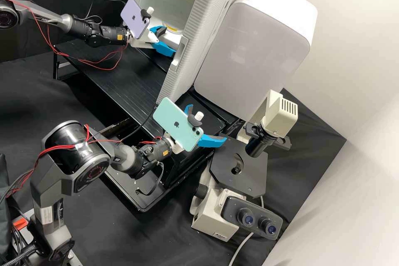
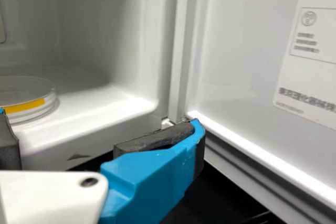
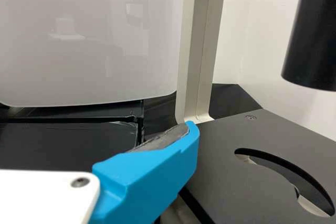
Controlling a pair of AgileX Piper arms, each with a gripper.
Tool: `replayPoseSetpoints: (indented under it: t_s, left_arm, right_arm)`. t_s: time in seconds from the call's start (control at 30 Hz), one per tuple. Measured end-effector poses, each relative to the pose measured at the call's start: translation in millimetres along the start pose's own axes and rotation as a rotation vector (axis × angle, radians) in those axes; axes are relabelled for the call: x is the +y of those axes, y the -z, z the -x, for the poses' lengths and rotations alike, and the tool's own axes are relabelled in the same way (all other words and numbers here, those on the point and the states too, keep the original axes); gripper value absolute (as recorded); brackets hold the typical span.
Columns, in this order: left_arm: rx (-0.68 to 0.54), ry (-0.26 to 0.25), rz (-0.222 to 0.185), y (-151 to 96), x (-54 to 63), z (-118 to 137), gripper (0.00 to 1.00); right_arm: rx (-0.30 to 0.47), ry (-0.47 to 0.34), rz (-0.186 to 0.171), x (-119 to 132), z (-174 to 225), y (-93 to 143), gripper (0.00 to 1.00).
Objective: Take the petri dish out of the incubator
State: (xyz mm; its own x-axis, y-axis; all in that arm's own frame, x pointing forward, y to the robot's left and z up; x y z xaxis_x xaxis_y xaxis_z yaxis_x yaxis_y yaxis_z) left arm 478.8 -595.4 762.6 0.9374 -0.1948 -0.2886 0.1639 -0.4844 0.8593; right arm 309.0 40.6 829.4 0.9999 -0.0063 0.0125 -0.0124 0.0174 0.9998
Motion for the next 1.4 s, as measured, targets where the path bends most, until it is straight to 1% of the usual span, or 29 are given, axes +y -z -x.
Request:
replayPoseSetpoints:
  t_s: [0.13, 0.2, 0.3, 0.4, 0.5, 0.63, 0.8, 0.87, 0.93, 1.07, 1.2, 1.3, 1.4]
  left_arm:
    - [0.045, -0.022, 0.024, 11.5, 5.0, 1.1, 1.00]
    - [0.074, -0.021, 0.024, 20.2, 4.2, 2.7, 1.00]
    - [0.105, -0.022, -0.004, 26.6, 5.4, 6.9, 1.00]
    - [0.142, -0.022, -0.043, 32.6, 3.9, 11.5, 1.00]
    - [0.174, -0.029, -0.052, 38.5, 3.9, 16.2, 1.00]
    - [0.189, -0.037, -0.051, 41.9, 5.9, 17.4, 1.00]
    - [0.193, -0.049, -0.037, 41.6, 9.8, 15.4, 1.00]
    - [0.198, -0.056, -0.024, 41.8, 11.9, 14.7, 1.00]
    - [0.204, -0.057, -0.008, 41.9, 13.3, 14.4, 1.00]
    - [0.199, -0.054, -0.003, 38.7, 13.2, 13.7, 1.00]
    - [0.200, -0.052, 0.011, 38.0, 16.3, 12.6, 1.00]
    - [0.206, -0.050, 0.039, 36.9, 21.9, 11.2, 1.00]
    - [0.215, -0.072, 0.044, 35.7, 28.9, 8.5, 1.00]
  right_arm:
    - [0.000, 0.000, 0.000, 0.0, 0.0, 0.0, 1.00]
    - [0.000, 0.000, 0.000, 0.0, 0.0, 0.0, 1.00]
    - [0.000, 0.000, 0.000, 0.0, 0.0, 0.0, 1.00]
    - [0.000, 0.000, 0.000, 0.0, 0.0, 0.0, 1.00]
    - [0.000, 0.000, 0.000, 0.0, 0.0, 0.0, 1.00]
    - [0.000, 0.000, 0.000, 0.0, 0.0, 0.0, 1.00]
    - [0.000, 0.000, 0.000, 0.0, 0.0, 0.0, 1.00]
    - [0.000, 0.000, 0.000, 0.0, 0.0, 0.0, 1.00]
    - [0.000, 0.000, 0.000, 0.0, 0.0, 0.0, 1.00]
    - [0.000, 0.000, 0.000, 0.0, 0.0, 0.0, 1.00]
    - [0.000, 0.000, 0.000, 0.0, 0.0, 0.0, 1.00]
    - [0.000, 0.000, 0.000, 0.0, 0.0, 0.0, 1.00]
    - [0.000, 0.000, 0.000, 0.0, 0.0, 0.0, 1.00]
